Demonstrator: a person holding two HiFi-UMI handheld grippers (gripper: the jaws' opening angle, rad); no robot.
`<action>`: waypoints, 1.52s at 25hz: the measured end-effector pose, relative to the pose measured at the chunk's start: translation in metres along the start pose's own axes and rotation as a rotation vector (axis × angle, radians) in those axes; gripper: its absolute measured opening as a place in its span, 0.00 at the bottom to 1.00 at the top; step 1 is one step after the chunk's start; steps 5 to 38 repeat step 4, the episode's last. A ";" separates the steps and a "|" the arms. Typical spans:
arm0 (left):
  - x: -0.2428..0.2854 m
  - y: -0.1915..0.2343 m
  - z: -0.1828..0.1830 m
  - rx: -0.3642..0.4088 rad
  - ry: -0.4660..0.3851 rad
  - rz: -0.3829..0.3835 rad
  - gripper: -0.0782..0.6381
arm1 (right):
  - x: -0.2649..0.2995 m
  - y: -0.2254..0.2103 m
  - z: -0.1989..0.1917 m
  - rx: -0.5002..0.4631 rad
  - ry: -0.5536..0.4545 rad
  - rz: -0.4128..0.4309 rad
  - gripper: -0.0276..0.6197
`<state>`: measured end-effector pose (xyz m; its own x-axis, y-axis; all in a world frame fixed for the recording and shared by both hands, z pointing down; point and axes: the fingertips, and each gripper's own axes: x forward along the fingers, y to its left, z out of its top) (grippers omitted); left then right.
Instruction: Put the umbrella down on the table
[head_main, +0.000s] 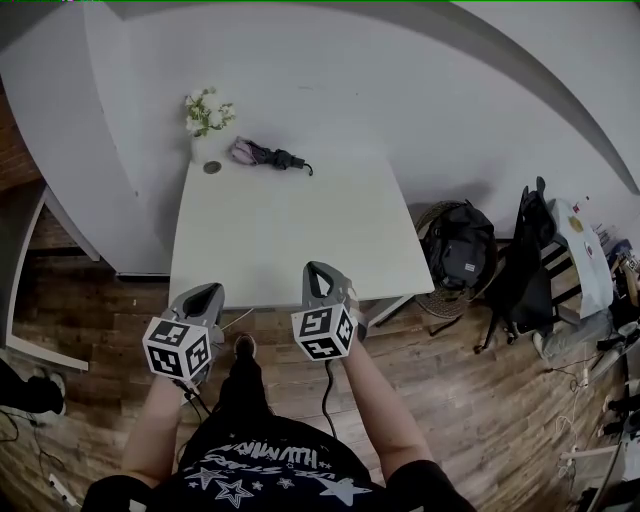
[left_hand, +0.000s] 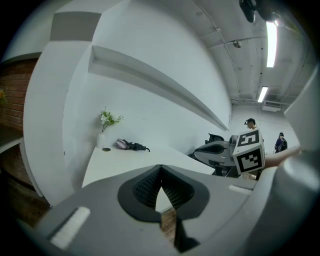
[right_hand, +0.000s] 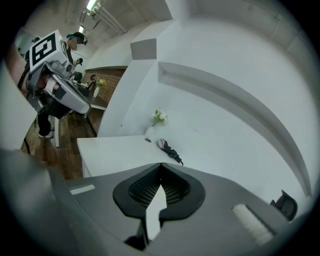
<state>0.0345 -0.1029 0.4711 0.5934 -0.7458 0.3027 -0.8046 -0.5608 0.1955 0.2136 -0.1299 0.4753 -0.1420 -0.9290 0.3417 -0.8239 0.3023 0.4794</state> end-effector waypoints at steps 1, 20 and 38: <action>-0.002 0.000 -0.001 0.000 0.001 0.004 0.11 | -0.003 0.001 0.000 0.005 -0.003 0.003 0.06; -0.009 0.000 -0.004 -0.007 0.000 0.015 0.11 | -0.012 0.005 -0.001 0.019 -0.016 0.011 0.07; -0.009 0.000 -0.004 -0.007 0.000 0.015 0.11 | -0.012 0.005 -0.001 0.019 -0.016 0.011 0.07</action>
